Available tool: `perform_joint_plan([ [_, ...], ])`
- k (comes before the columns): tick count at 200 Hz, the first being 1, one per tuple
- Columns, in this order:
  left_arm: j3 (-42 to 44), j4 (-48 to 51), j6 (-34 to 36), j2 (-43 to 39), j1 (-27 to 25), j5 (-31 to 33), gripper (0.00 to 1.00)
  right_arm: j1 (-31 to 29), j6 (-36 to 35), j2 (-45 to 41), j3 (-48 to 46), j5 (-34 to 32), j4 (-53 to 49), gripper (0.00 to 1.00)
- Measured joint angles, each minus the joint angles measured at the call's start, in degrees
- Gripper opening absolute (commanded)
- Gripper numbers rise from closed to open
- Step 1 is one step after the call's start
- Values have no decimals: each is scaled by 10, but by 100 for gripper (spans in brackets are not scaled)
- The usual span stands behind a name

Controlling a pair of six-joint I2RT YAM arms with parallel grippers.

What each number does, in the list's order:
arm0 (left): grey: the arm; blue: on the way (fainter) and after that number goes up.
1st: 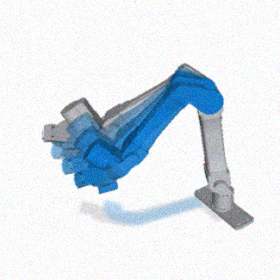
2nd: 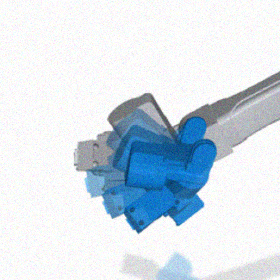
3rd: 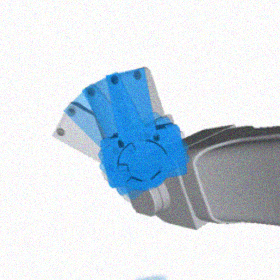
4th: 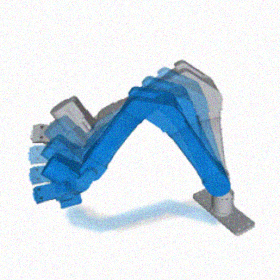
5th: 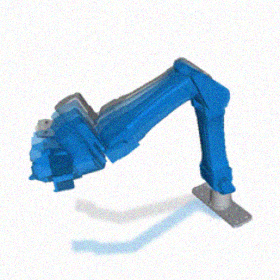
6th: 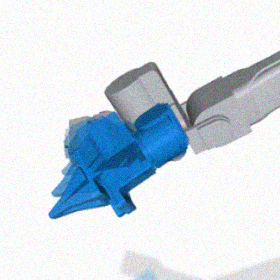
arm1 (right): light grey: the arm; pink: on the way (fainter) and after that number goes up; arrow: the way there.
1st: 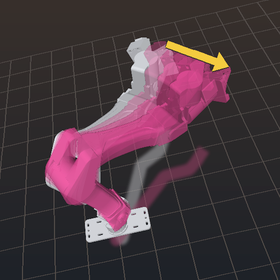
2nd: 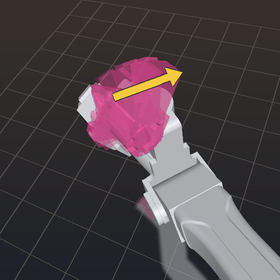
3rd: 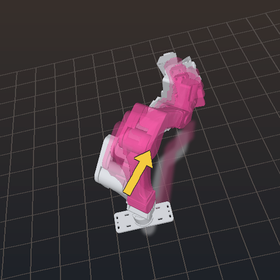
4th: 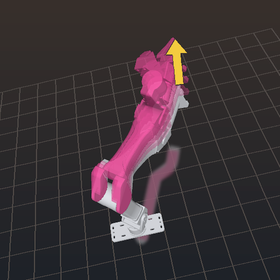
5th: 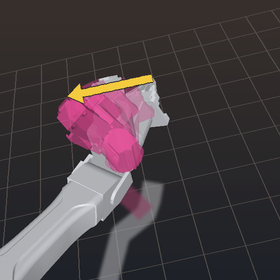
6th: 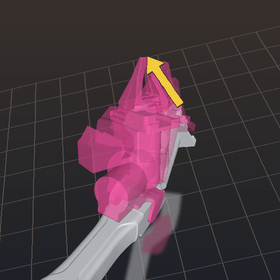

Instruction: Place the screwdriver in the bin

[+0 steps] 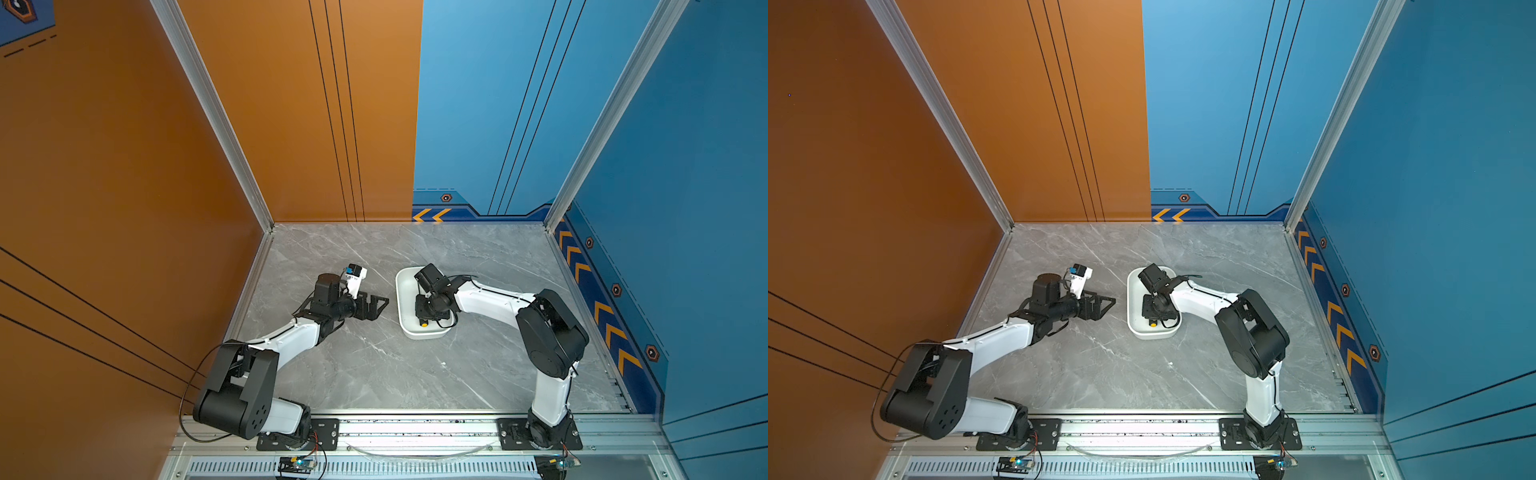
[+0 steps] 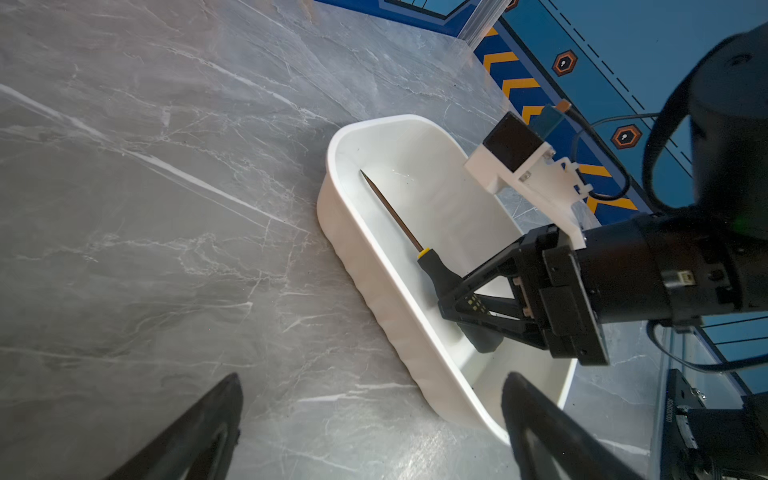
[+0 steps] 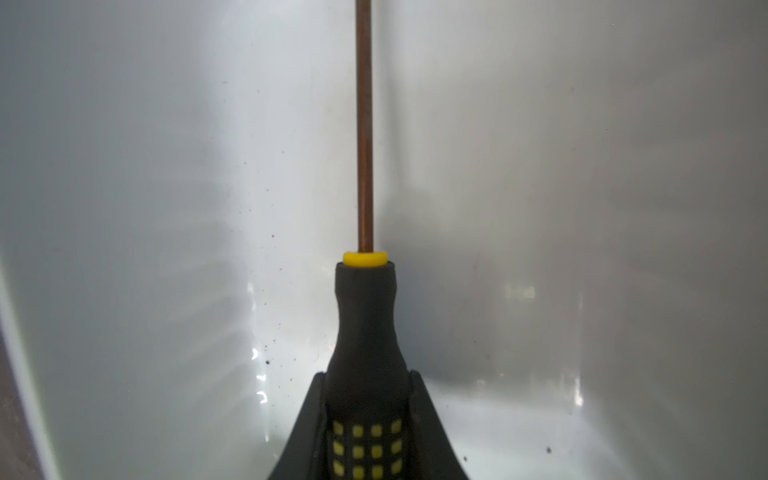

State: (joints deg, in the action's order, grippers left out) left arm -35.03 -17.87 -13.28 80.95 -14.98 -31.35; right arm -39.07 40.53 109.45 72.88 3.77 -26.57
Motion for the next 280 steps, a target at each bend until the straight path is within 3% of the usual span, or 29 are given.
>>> perform_joint_plan([
  [44,0,0,0,2,0,0,98,0,-2,16,9,-15,0,11],
  [71,0,0,0,4,0,0,98,0,-2,26,19,-15,0,39],
  [102,1,0,0,4,0,0,98,-2,-10,26,21,-15,3,56],
  [153,17,2,2,-17,1,16,98,-4,-21,11,17,-26,-2,67],
  [184,36,3,11,-63,6,75,98,-4,-60,-74,7,-29,-31,69],
  [217,43,5,42,-122,30,171,98,2,-174,-274,-36,-101,-24,71],
  [238,44,-6,65,-135,54,229,98,60,-245,-409,-99,-133,6,75],
  [280,60,-57,118,-90,98,313,98,298,-303,-538,-261,-130,87,79],
])
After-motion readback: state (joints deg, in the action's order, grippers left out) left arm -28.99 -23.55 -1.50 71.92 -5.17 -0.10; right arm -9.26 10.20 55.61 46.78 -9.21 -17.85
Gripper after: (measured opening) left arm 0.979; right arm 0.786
